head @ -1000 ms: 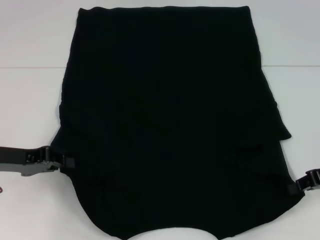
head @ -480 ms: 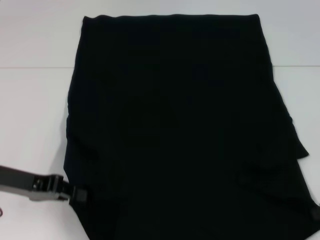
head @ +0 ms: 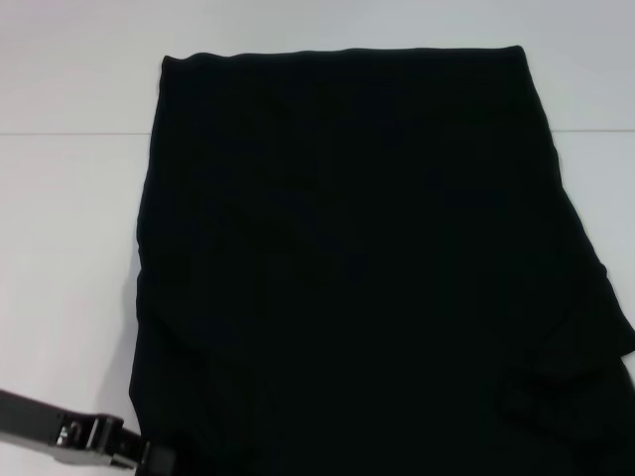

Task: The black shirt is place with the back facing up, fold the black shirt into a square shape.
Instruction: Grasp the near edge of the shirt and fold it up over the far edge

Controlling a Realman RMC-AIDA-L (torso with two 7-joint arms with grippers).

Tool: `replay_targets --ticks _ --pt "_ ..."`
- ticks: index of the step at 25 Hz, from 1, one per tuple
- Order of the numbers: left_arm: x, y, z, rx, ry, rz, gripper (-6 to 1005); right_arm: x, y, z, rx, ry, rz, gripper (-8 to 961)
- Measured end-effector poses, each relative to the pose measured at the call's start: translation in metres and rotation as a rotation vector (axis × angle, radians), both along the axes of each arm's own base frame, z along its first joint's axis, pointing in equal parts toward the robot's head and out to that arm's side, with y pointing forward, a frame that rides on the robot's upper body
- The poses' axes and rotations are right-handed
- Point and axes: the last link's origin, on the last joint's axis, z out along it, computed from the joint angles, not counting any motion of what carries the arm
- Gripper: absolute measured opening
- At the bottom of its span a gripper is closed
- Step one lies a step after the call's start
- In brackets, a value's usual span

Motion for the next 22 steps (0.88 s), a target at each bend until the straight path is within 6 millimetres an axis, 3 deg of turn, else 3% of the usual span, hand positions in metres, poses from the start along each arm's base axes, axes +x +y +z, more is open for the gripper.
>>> replay_targets --ticks 7,12,13,15,18,22 --pt "0.024 0.032 0.014 0.121 -0.109 -0.073 41 -0.025 0.024 0.006 0.105 0.15 0.118 84" --pt "0.03 0.071 0.029 0.266 -0.12 0.042 42 -0.041 0.051 0.033 0.262 0.217 0.168 93" --pt "0.03 0.071 0.029 0.266 -0.12 0.042 42 -0.044 0.059 0.039 0.303 0.222 0.17 95" --pt "0.028 0.105 0.032 0.416 -0.061 0.124 42 -0.048 0.076 0.045 0.372 0.209 0.17 99" --pt "0.022 0.129 0.021 0.527 0.013 0.17 41 -0.05 0.109 0.039 0.491 0.164 0.153 104" --pt "0.015 0.14 -0.004 0.56 0.12 0.19 41 -0.046 0.143 0.008 0.583 0.099 0.111 111"
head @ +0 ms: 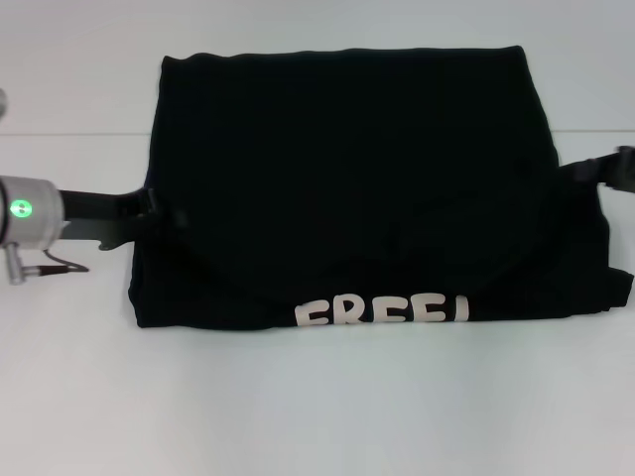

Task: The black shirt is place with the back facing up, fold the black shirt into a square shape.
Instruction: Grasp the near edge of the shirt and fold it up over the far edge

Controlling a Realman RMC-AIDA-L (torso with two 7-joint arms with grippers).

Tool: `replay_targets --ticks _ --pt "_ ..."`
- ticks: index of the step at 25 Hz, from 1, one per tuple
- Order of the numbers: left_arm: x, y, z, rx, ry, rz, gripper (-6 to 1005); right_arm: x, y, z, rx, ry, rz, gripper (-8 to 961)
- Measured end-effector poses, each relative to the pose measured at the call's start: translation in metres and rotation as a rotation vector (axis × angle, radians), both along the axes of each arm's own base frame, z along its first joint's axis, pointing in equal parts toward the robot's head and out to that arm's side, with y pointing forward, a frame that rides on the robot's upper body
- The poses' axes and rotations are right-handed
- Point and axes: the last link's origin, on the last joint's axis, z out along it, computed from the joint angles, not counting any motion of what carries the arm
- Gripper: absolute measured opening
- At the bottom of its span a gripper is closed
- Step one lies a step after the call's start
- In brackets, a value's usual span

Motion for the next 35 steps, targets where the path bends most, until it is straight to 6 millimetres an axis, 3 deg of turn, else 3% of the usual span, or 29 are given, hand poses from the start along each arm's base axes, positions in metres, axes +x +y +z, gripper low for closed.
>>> replay_targets --ticks 3,6,12,16,20,25,35 --pt "0.0 0.003 -0.012 0.01 0.052 0.005 41 -0.001 0.013 -0.024 0.012 -0.061 -0.019 116" --pt "-0.001 0.005 -0.013 0.022 0.069 0.002 41 -0.006 0.021 -0.032 0.025 -0.108 -0.013 122" --pt "0.002 0.014 0.003 0.09 0.076 -0.009 41 -0.009 0.03 -0.03 0.081 -0.124 -0.017 132" --pt "0.014 0.029 0.012 0.159 0.078 -0.033 41 -0.013 0.041 -0.023 0.148 -0.151 -0.018 140" --pt "0.025 0.043 0.0 0.174 0.157 -0.066 41 -0.013 0.049 -0.031 0.189 -0.188 -0.034 147" --pt "0.027 0.047 -0.017 0.168 0.24 -0.088 41 -0.011 0.053 -0.051 0.208 -0.252 -0.048 156" --pt "0.032 0.057 -0.012 0.229 0.268 -0.099 40 -0.02 0.062 -0.057 0.271 -0.301 -0.04 173"
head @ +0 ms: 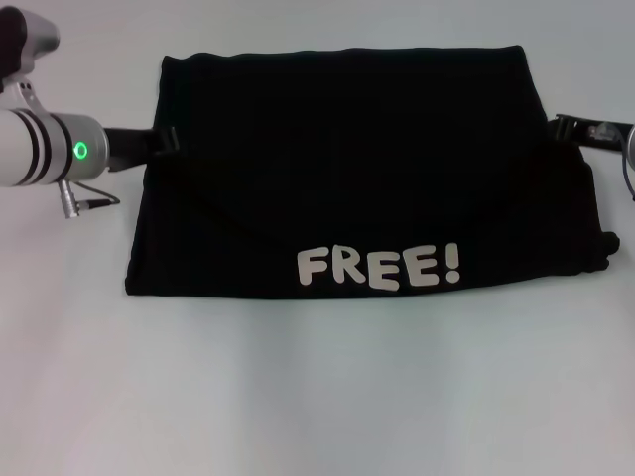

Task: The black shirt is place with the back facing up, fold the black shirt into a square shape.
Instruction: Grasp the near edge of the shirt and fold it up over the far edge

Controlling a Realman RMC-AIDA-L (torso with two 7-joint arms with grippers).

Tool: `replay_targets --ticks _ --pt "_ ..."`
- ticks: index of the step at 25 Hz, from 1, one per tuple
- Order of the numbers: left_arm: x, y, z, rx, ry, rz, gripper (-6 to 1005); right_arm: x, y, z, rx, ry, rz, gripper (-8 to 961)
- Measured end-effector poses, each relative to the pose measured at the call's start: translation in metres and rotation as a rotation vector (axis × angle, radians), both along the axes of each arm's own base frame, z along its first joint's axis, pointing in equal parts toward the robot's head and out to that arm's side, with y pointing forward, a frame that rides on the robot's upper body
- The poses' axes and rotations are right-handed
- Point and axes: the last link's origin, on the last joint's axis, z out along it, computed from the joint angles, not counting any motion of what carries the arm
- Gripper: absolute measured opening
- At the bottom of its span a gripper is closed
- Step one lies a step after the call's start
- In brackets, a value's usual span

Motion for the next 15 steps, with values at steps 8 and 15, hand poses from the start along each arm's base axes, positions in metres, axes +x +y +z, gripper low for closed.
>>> replay_targets --ticks 8,15 --pt "0.0064 0.0092 -0.0001 0.049 0.041 -0.014 40 0.002 0.005 0.007 0.06 -0.017 -0.016 188" --pt "0.0087 0.0087 -0.0066 0.03 0.058 -0.024 40 -0.0062 0.007 -0.0008 0.013 -0.061 0.021 200"
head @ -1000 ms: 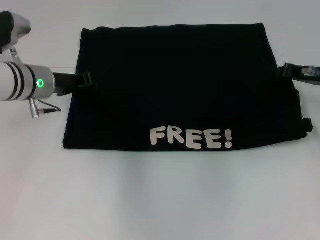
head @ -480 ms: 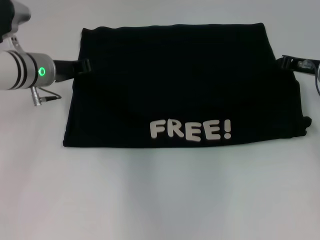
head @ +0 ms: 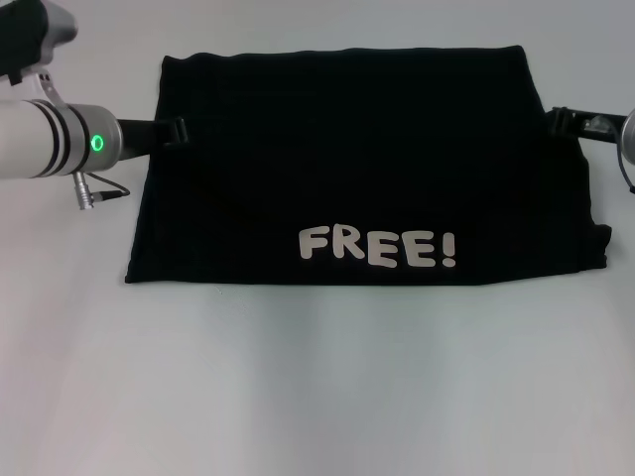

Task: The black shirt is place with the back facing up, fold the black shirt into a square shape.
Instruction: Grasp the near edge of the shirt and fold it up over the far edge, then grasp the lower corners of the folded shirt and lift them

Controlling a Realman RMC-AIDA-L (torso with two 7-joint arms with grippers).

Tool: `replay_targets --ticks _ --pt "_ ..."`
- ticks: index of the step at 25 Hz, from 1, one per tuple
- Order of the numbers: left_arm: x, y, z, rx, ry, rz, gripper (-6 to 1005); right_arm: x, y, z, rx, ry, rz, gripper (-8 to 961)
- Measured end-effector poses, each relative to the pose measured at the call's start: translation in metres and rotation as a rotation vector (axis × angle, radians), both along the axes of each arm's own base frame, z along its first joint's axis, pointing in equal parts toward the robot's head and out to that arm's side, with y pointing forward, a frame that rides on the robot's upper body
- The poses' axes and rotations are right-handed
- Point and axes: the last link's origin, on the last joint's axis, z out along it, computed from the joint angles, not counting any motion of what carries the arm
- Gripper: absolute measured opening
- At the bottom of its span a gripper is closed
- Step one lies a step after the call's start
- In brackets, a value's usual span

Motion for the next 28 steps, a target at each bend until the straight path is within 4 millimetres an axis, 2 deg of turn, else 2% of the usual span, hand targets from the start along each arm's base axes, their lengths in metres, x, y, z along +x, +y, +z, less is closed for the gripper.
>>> replay_targets --ticks 8,12,14,19,22,23,27,28 --pt "0.007 -0.002 -0.015 -0.06 0.036 -0.026 40 -0.004 0.001 -0.011 -0.106 -0.076 0.023 214" --pt "0.014 -0.007 -0.009 -0.108 -0.011 -0.036 179 -0.011 0.001 0.001 -0.13 -0.003 0.021 221" --pt "0.017 -0.012 0.006 -0.135 -0.067 -0.035 252 -0.014 0.0 0.011 -0.151 0.039 0.019 225" --pt "0.013 -0.027 0.042 -0.236 -0.173 -0.026 444 -0.021 0.001 0.037 -0.197 0.094 0.008 467" --pt "0.0 -0.044 0.056 -0.294 -0.22 -0.026 517 -0.028 0.002 0.044 -0.213 0.105 0.016 525" --pt "-0.001 -0.045 0.057 -0.295 -0.217 -0.029 541 -0.03 0.002 0.045 -0.222 0.111 0.017 544" --pt "-0.027 -0.063 0.058 -0.303 -0.18 -0.04 639 -0.039 0.0 0.047 -0.26 0.13 0.012 622" --pt "-0.034 -0.067 0.057 -0.299 -0.168 -0.042 637 -0.041 -0.001 0.047 -0.269 0.13 0.01 641"
